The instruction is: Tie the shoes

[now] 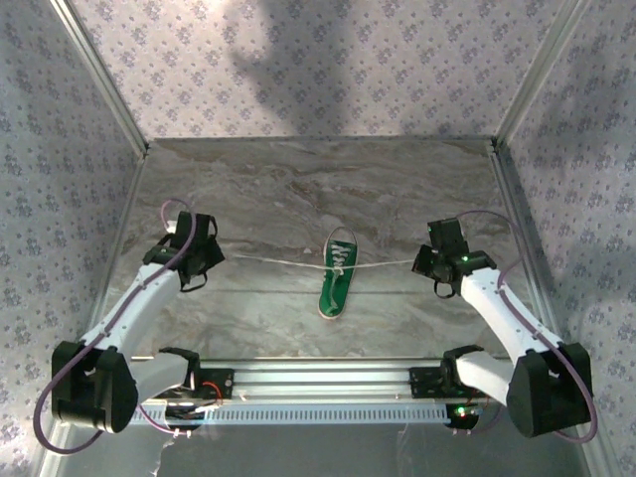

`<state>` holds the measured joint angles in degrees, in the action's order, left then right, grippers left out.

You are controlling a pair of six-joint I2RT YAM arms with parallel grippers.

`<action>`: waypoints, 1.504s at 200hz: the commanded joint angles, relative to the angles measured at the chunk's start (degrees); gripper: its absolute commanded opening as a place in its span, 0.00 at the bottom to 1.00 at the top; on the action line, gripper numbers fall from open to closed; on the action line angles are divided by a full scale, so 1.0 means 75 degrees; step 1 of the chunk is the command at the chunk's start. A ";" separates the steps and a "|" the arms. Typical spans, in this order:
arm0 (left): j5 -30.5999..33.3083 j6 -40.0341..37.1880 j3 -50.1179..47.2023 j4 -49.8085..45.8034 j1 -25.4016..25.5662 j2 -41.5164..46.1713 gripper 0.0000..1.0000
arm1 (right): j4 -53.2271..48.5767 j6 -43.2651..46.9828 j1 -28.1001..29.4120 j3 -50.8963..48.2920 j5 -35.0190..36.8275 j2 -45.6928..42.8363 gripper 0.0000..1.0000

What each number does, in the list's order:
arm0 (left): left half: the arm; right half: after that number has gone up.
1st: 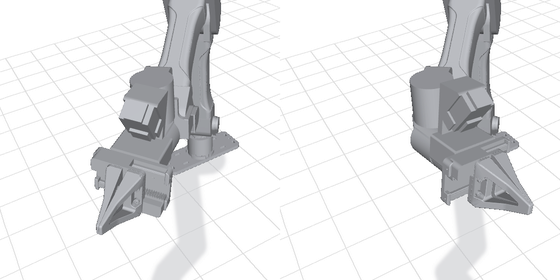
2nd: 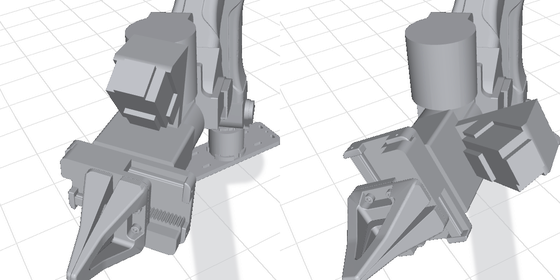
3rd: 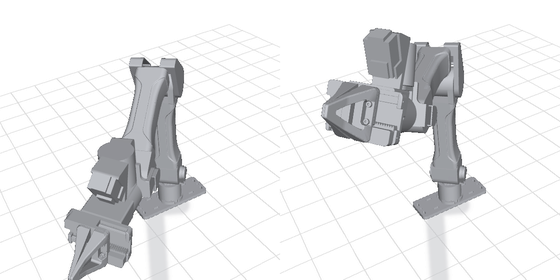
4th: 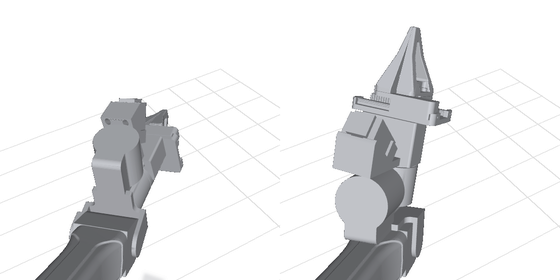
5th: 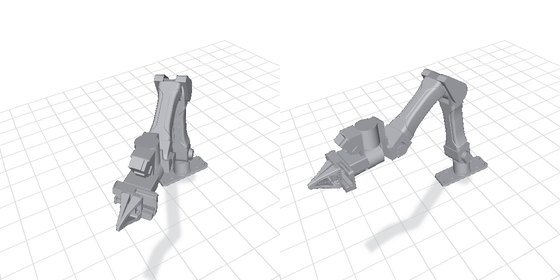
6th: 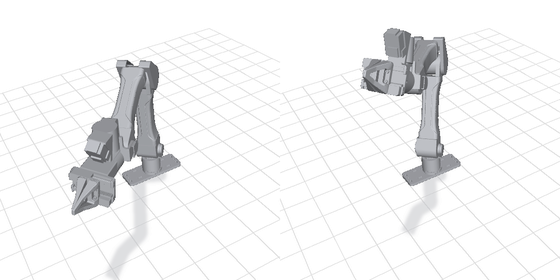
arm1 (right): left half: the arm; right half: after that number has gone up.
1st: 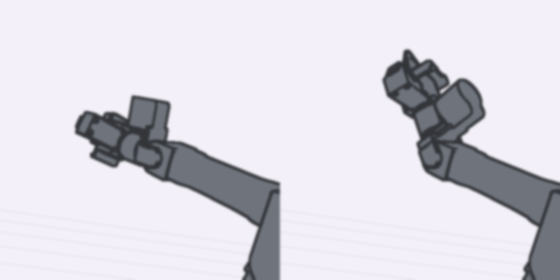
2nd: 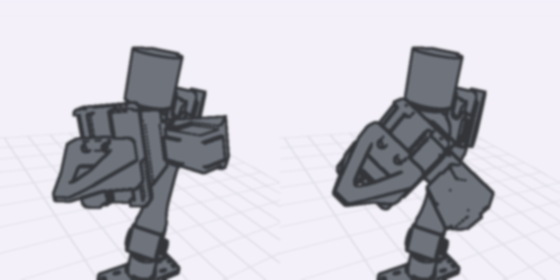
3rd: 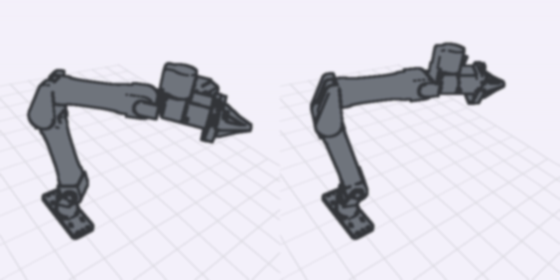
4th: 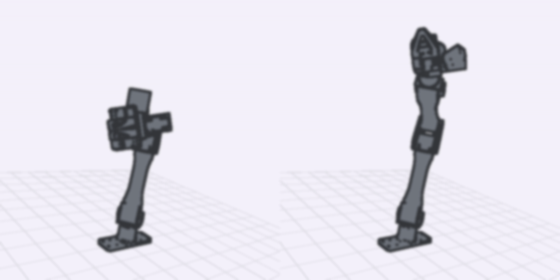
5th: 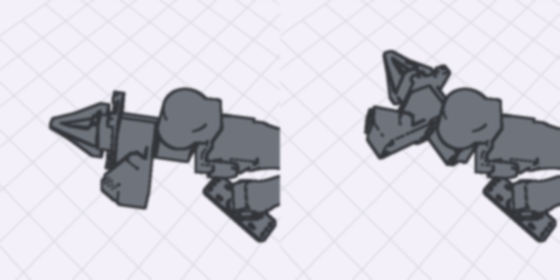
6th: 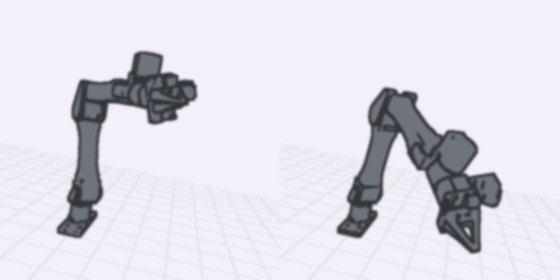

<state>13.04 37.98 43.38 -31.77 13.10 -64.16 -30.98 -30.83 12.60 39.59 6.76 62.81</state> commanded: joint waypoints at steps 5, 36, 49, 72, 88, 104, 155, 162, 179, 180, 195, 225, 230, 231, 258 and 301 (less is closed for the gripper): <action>0.0995 0.0010 0.0216 -0.0622 -0.0083 -0.0269 0.00 | -0.0364 -0.0066 -0.0127 0.0193 0.0403 0.0217 0.00; 0.1555 0.0079 0.0325 -0.0901 -0.0092 -0.0707 0.00 | -0.0946 -0.0383 -0.0337 0.0309 0.0680 0.0557 0.00; 0.1818 0.0155 0.0366 -0.1120 -0.0095 -0.0801 0.00 | -0.1044 -0.0462 -0.0461 0.0282 0.0747 0.0589 0.00; 0.2113 0.0253 0.0381 -0.1311 -0.0106 -0.0923 0.00 | -0.0991 -0.0448 -0.0635 0.0183 0.0680 0.0579 0.00; 0.2261 0.0331 0.0375 -0.1417 -0.0106 -0.0997 0.00 | -0.0978 -0.0416 -0.0638 0.0158 0.0668 0.0590 0.00; 0.2418 0.0431 0.0347 -0.1504 -0.0118 -0.1060 0.00 | -0.1002 -0.0409 -0.0659 0.0147 0.0697 0.0602 0.00; 0.2633 0.0608 0.0230 -0.1643 -0.0130 -0.1147 0.00 | -0.1154 -0.0413 -0.0729 0.0135 0.0844 0.0486 0.00; 0.2586 0.0608 0.0201 -0.1614 -0.0130 -0.1132 0.00 | -0.1166 -0.0394 -0.0736 0.0135 0.0864 0.0463 0.00; 0.1780 0.0213 -0.0097 -0.0870 -0.0015 -0.0893 0.00 | -0.0971 -0.0060 -0.0598 0.0124 0.0678 0.0317 0.00; 0.1720 0.0188 -0.0122 -0.0778 -0.0008 -0.0868 0.00 | -0.0951 -0.0014 -0.0583 0.0124 0.0650 0.0302 0.00; 0.1032 -0.0140 -0.0462 -0.0001 0.0349 -0.0471 0.00 | -0.0613 0.0409 -0.0203 0.0082 0.0232 0.0045 0.00; 0.1181 0.0035 -0.0638 -0.0125 0.0702 -0.0098 0.01 | -0.0023 0.0615 0.0602 0.0040 -0.0003 -0.0703 0.00; 0.1281 0.0128 -0.0650 -0.0228 0.0702 -0.0063 0.08 | 0.0071 0.0646 0.0720 0.0030 -0.0069 -0.0816 0.00; 0.1295 0.0139 -0.0650 -0.0252 0.0702 -0.0055 0.10 | 0.0097 0.0650 0.0739 0.0024 -0.0075 -0.0833 0.00; 0.1514 0.0164 -0.0641 -0.0507 0.0708 0.0244 0.67 | 0.0420 0.0951 0.1308 0.0137 -0.0126 -0.1226 0.00; -0.0344 -0.0766 -0.0572 0.0960 0.1125 0.0742 0.79 | 0.0994 0.1261 0.1802 0.0261 -0.0652 -0.1746 0.00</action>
<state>19.77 36.93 38.81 -32.51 19.20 -59.99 -27.44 -23.51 25.28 40.05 5.56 51.90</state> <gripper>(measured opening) 0.784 0.052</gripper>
